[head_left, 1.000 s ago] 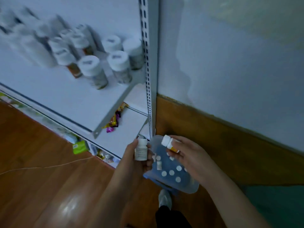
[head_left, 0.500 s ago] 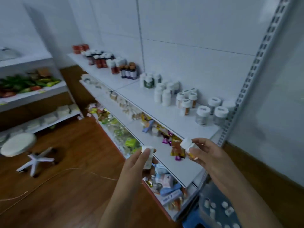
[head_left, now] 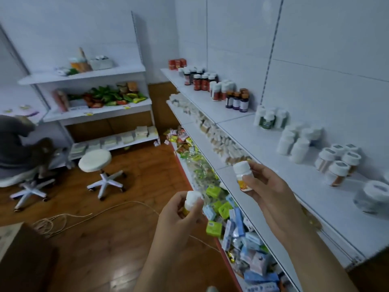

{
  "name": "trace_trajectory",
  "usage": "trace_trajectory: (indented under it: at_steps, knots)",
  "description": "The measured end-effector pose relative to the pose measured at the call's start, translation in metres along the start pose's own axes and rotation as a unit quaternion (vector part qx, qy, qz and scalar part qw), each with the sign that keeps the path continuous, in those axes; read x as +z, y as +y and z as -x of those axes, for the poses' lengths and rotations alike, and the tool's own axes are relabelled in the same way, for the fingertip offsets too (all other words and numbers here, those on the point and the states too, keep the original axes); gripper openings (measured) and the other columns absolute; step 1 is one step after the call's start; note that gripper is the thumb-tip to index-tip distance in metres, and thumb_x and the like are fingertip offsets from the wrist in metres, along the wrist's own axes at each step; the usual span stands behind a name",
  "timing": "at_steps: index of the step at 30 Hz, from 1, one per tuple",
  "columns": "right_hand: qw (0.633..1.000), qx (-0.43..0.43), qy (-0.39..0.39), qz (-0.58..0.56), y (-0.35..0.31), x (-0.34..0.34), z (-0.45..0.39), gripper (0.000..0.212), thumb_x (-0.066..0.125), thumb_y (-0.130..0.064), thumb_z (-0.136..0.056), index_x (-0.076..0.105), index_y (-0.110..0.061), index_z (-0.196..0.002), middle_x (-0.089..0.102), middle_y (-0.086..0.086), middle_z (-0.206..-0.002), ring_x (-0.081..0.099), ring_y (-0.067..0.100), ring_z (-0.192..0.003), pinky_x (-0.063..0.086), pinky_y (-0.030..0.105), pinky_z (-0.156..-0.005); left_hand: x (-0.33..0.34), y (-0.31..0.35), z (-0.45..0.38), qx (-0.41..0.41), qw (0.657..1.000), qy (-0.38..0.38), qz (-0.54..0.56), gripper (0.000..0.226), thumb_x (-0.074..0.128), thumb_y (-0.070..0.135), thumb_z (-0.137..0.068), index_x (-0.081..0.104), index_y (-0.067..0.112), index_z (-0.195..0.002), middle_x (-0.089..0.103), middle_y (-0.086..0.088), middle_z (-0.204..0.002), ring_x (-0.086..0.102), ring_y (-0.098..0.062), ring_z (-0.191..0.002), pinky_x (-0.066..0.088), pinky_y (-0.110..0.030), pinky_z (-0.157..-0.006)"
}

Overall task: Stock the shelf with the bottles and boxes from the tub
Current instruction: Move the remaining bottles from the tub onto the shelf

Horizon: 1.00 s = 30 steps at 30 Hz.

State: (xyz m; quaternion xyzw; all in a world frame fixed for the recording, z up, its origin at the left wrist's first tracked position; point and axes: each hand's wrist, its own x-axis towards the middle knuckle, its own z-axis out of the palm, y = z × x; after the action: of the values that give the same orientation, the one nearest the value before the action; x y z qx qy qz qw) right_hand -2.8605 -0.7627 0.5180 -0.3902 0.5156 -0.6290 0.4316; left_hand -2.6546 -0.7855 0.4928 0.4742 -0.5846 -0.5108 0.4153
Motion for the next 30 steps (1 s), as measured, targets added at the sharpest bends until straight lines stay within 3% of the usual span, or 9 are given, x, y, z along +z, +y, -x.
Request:
trace_trajectory:
  at_steps: [5, 9, 12, 14, 20, 25, 30]
  knots:
    - [0.999, -0.020, -0.028, -0.013, 0.014, 0.031, -0.089, 0.088, 0.085, -0.068, -0.046, 0.067, -0.023, -0.119, 0.072, -0.001, -0.113, 0.067, 0.017, -0.108, 0.050, 0.038, -0.096, -0.021, -0.006, -0.088, 0.000, 1.000, 0.028, -0.014, 0.012, 0.065, 0.031, -0.090, 0.065, 0.025, -0.101, 0.072, 0.003, -0.085, 0.071, -0.013, -0.073, 0.050, -0.017, -0.059]
    - [0.998, -0.023, -0.051, -0.004, 0.013, 0.054, -0.168, 0.077, 0.079, -0.072, -0.056, 0.067, -0.029, -0.119, 0.071, -0.004, -0.118, 0.065, 0.017, -0.113, 0.048, 0.043, -0.103, -0.034, 0.000, -0.170, 0.005, 0.999, 0.031, -0.012, 0.022, 0.061, 0.037, -0.089, 0.062, 0.030, -0.110, 0.072, 0.007, -0.093, 0.072, -0.016, -0.079, 0.055, -0.027, -0.067]
    - [0.997, -0.031, -0.065, 0.008, 0.011, 0.071, -0.226, 0.057, 0.073, -0.062, -0.071, 0.065, -0.034, -0.119, 0.070, -0.007, -0.119, 0.064, 0.016, -0.115, 0.047, 0.045, -0.105, -0.042, 0.004, -0.227, 0.013, 0.999, 0.036, -0.019, 0.025, 0.061, 0.039, -0.087, 0.060, 0.033, -0.112, 0.071, 0.009, -0.095, 0.071, -0.017, -0.080, 0.058, -0.034, -0.070]
    - [0.997, -0.025, -0.077, 0.006, 0.014, 0.083, -0.264, 0.051, 0.071, -0.053, -0.074, 0.064, -0.033, -0.120, 0.070, -0.008, -0.118, 0.063, 0.016, -0.115, 0.047, 0.045, -0.105, -0.048, 0.003, -0.260, 0.019, 0.999, 0.043, -0.020, 0.026, 0.061, 0.040, -0.087, 0.060, 0.033, -0.112, 0.071, 0.009, -0.096, 0.071, -0.016, -0.081, 0.058, -0.031, -0.070]
    - [0.996, -0.016, -0.086, 0.012, 0.034, 0.129, -0.359, 0.063, 0.077, -0.062, -0.066, 0.062, -0.035, -0.121, 0.069, -0.007, -0.120, 0.063, 0.017, -0.117, 0.047, 0.046, -0.105, -0.085, -0.017, -0.342, 0.002, 0.998, 0.056, -0.019, 0.030, 0.064, 0.041, -0.085, 0.061, 0.029, -0.113, 0.071, 0.009, -0.098, 0.071, -0.012, -0.085, 0.058, -0.027, -0.072]
    - [0.993, -0.030, -0.090, 0.064, 0.058, 0.185, -0.434, 0.046, 0.072, -0.064, -0.067, 0.065, -0.050, -0.110, 0.069, -0.011, -0.117, 0.064, 0.013, -0.114, 0.047, 0.046, -0.104, -0.137, -0.040, -0.418, -0.018, 0.997, 0.073, -0.008, 0.027, 0.065, 0.039, -0.087, 0.062, 0.031, -0.112, 0.071, 0.014, -0.098, 0.071, -0.010, -0.086, 0.058, -0.024, -0.072]
    - [0.991, -0.047, -0.064, 0.105, 0.081, 0.253, -0.514, 0.056, 0.071, -0.059, -0.071, 0.063, -0.035, -0.121, 0.069, -0.008, -0.116, 0.065, 0.014, -0.110, 0.049, 0.047, -0.102, -0.195, -0.052, -0.509, -0.019, 0.998, 0.062, -0.003, 0.023, 0.065, 0.039, -0.087, 0.061, 0.036, -0.110, 0.070, 0.021, -0.098, 0.071, -0.007, -0.086, 0.054, -0.017, -0.066]
